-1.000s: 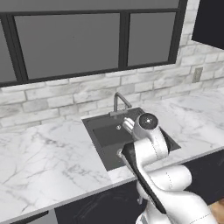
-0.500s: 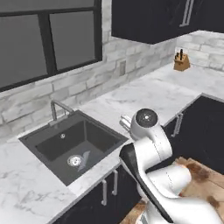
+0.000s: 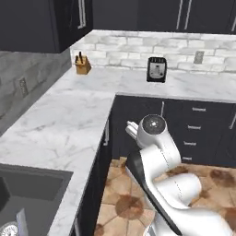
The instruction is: Move the cutting board and knife to the sink. Then move spray from the cabinet to the counter.
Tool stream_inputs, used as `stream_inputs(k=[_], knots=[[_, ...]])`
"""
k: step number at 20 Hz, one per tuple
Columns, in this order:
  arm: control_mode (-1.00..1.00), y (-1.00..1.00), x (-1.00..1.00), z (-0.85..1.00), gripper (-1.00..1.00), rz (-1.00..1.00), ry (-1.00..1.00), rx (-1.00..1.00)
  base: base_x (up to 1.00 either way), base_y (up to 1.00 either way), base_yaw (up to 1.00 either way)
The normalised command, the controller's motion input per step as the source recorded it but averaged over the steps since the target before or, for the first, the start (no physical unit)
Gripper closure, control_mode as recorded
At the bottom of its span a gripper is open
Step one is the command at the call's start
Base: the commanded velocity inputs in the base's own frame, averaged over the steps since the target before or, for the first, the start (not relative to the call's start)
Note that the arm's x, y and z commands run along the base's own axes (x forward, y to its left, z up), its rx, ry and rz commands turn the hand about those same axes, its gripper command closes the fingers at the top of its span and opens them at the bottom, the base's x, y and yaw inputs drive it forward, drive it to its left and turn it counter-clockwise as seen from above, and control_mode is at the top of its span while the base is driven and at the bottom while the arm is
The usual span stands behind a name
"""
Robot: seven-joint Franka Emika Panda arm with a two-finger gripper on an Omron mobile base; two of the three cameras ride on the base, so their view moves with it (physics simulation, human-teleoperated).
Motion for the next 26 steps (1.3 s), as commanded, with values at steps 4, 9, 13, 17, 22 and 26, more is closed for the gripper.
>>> stream_inputs(k=[4, 9, 13, 17, 22, 26], knots=[[1.00, 0.00, 0.00, 0.00, -1.00, 0.00, 0.00, 0.00, 0.21, -0.61, -0.86], [1.00, 0.00, 0.00, 0.00, -1.00, 0.00, 0.00, 0.00, 0.35, -0.63, -0.81], [1.00, 0.00, 0.00, 0.00, -1.00, 0.00, 0.00, 0.00, 0.74, -0.14, -0.81], [1.00, 0.00, 0.00, 0.00, -1.00, 0.00, 0.00, 0.00, 1.00, 0.00, -0.67], [1.00, 0.00, 0.00, 0.00, -1.00, 0.00, 0.00, 0.00, 1.00, 0.00, -0.45], [1.00, 0.00, 0.00, 0.00, -1.00, 0.00, 0.00, 0.00, 1.00, 0.00, -0.56]])
